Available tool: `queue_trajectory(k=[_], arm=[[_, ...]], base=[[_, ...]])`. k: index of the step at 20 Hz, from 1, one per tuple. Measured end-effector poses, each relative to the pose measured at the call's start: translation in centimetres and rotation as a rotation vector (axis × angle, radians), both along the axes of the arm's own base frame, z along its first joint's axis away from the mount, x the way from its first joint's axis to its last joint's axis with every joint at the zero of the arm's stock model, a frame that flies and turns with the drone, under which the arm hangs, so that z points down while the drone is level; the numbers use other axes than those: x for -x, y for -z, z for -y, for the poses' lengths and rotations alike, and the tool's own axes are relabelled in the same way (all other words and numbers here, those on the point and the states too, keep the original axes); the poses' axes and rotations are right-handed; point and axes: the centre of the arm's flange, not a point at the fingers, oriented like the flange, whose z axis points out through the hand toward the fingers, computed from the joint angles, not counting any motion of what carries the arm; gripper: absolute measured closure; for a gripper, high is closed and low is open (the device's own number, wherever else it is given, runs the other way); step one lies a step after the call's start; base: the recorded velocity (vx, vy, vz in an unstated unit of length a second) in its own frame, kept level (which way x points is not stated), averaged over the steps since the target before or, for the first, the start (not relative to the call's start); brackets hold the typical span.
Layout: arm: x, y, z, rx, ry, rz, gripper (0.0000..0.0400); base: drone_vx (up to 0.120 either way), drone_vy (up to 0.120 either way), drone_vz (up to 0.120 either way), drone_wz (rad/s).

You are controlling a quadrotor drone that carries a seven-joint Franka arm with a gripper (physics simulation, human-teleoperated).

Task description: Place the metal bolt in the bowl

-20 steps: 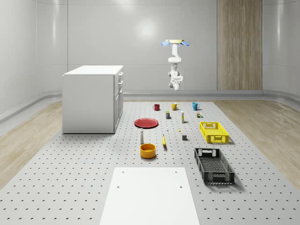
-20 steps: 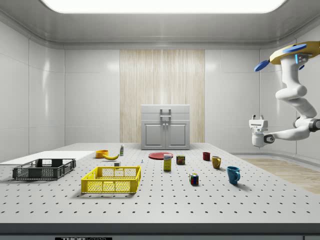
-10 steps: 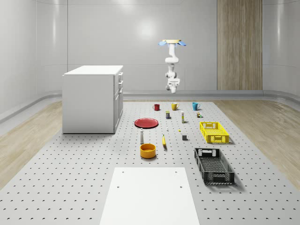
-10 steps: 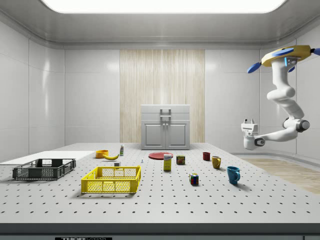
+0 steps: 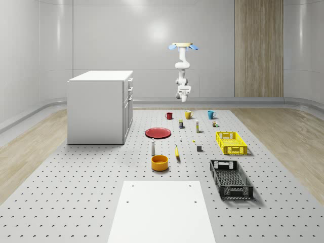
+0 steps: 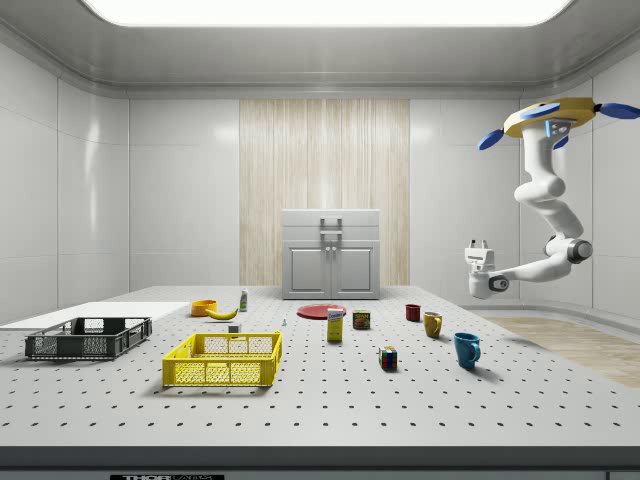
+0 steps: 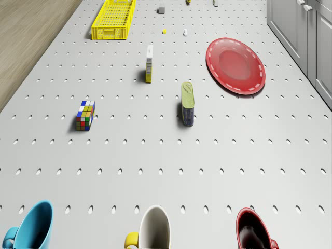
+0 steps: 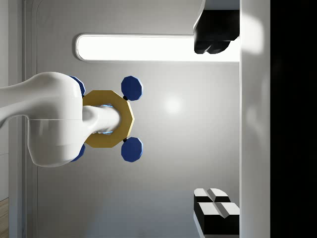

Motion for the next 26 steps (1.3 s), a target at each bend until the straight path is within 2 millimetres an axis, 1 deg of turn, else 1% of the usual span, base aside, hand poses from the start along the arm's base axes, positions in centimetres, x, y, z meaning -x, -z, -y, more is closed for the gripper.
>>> queue_trajectory(k=[23, 26], arm=[[0.17, -0.04, -0.2, 0.02, 0.0, 0.017, 0.0], [0.19, -0.04, -0.33, 0.033, 0.001, 0.02, 0.0]], base=[[0.12, -0.12, 0.0, 0.0], [0.12, -0.027, 0.0, 0.0]])
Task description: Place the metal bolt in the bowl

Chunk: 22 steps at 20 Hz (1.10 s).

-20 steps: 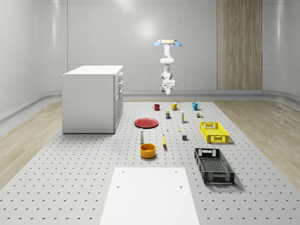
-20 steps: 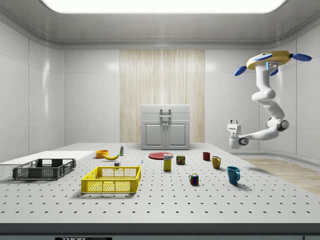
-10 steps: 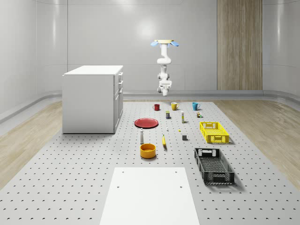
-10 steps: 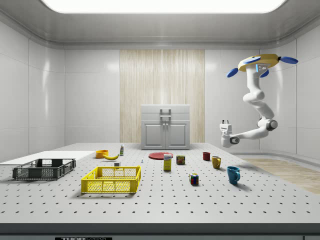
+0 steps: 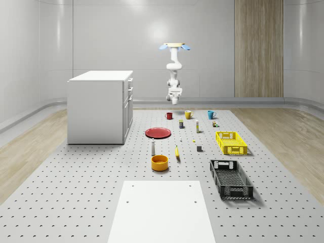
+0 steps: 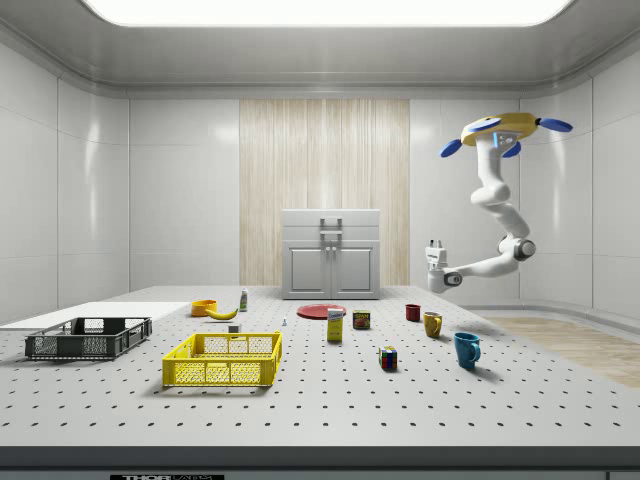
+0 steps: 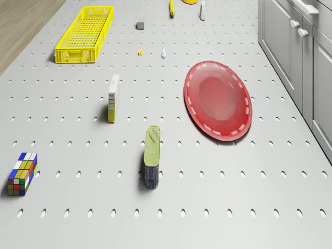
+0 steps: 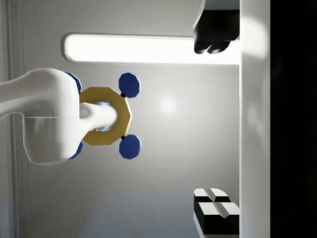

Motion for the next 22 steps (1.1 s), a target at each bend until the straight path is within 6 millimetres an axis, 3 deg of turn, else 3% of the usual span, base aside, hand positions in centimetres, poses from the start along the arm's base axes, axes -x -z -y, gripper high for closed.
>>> queue_trajectory(k=[8, 13, 18, 22], arm=[[0.1, 0.1, -1.0, 0.096, 0.003, 0.006, 0.0], [0.1, 0.5, -2.6, 0.268, 0.007, 0.009, 0.0], [0.1, 2.3, -5.9, 0.648, 0.017, 0.012, 0.0], [-0.1, 6.7, -9.0, 1.191, 0.032, 0.011, 0.0]], base=[[0.12, 0.0, 0.0, 0.0], [0.12, 0.0, 0.0, 0.0], [0.12, 0.0, 0.0, 0.0], [0.12, 0.0, 0.0, 0.0]])
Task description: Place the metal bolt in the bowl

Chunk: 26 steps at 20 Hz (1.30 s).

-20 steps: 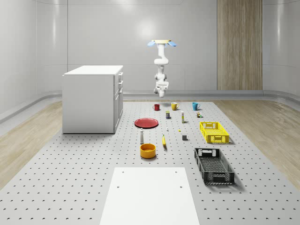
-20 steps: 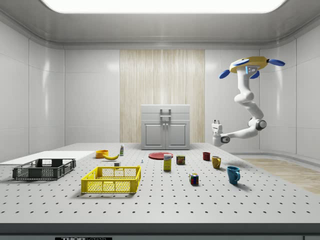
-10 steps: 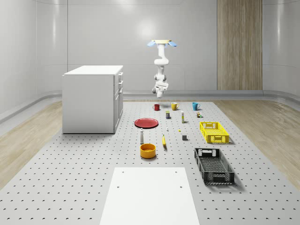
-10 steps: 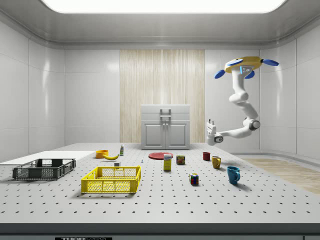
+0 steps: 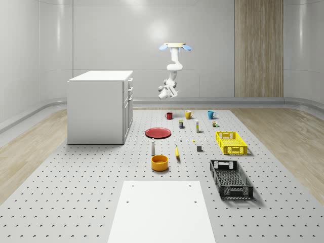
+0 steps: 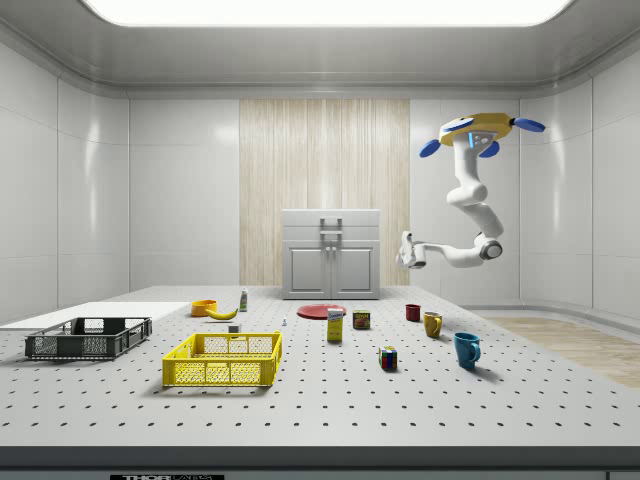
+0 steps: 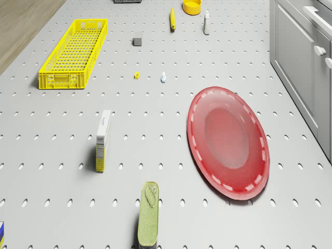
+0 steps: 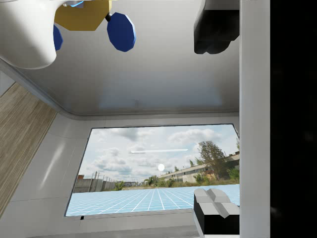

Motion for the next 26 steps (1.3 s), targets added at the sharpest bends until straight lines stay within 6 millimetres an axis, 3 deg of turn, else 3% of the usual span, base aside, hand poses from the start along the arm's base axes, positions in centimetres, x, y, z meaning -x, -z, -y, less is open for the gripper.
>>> queue_trajectory(k=[3, 6, 11, 17, 26], arm=[[-0.2, 5.0, -0.4, 0.513, 0.019, 0.0, 0.0], [-0.3, 9.3, 1.5, 0.994, 0.037, 0.0, 0.0], [-0.4, 12.5, 5.5, 1.516, 0.053, -0.002, 0.0], [-0.4, 13.2, 8.0, 1.778, 0.057, -0.005, 0.0], [-0.4, 13.4, 9.1, 1.887, 0.057, -0.007, 0.0]], base=[[0.12, 0.0, 0.0, 0.0], [0.12, 0.0, 0.0, 0.0], [0.12, 0.0, 0.0, 0.0], [0.12, 0.0, -0.013, 0.0], [0.12, 0.0, -0.12, 0.0]])
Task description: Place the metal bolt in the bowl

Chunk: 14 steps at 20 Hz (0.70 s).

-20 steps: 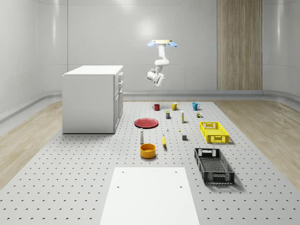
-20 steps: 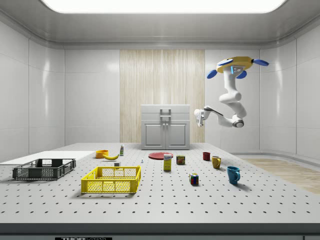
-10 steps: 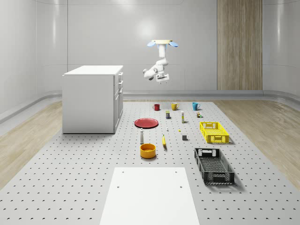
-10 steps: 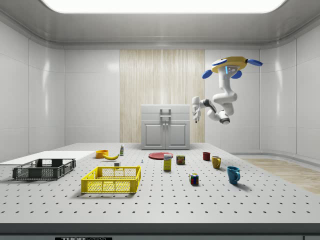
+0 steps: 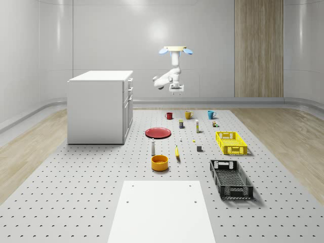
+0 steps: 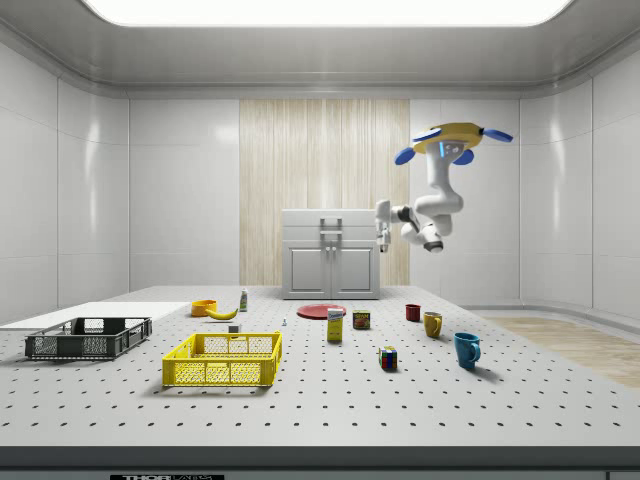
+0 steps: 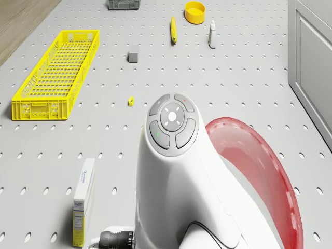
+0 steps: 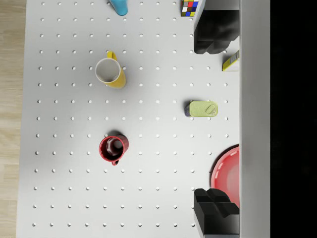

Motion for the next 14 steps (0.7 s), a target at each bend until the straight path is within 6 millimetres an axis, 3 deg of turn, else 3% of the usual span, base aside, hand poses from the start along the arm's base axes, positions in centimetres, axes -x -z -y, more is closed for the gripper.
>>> queue_trajectory(k=[2, 5, 14], arm=[[0.0, 0.01, 0.08, 0.008, 0.0, 0.0, 0.0], [0.0, 0.01, 0.16, 0.016, 0.0, -0.001, 0.0], [0.0, 0.02, 0.24, 0.025, 0.0, -0.001, 0.0]], base=[[0.12, 0.0, -0.12, 0.0], [0.12, 0.0, 0.0, 0.0], [0.12, 0.0, -0.12, 0.0]])
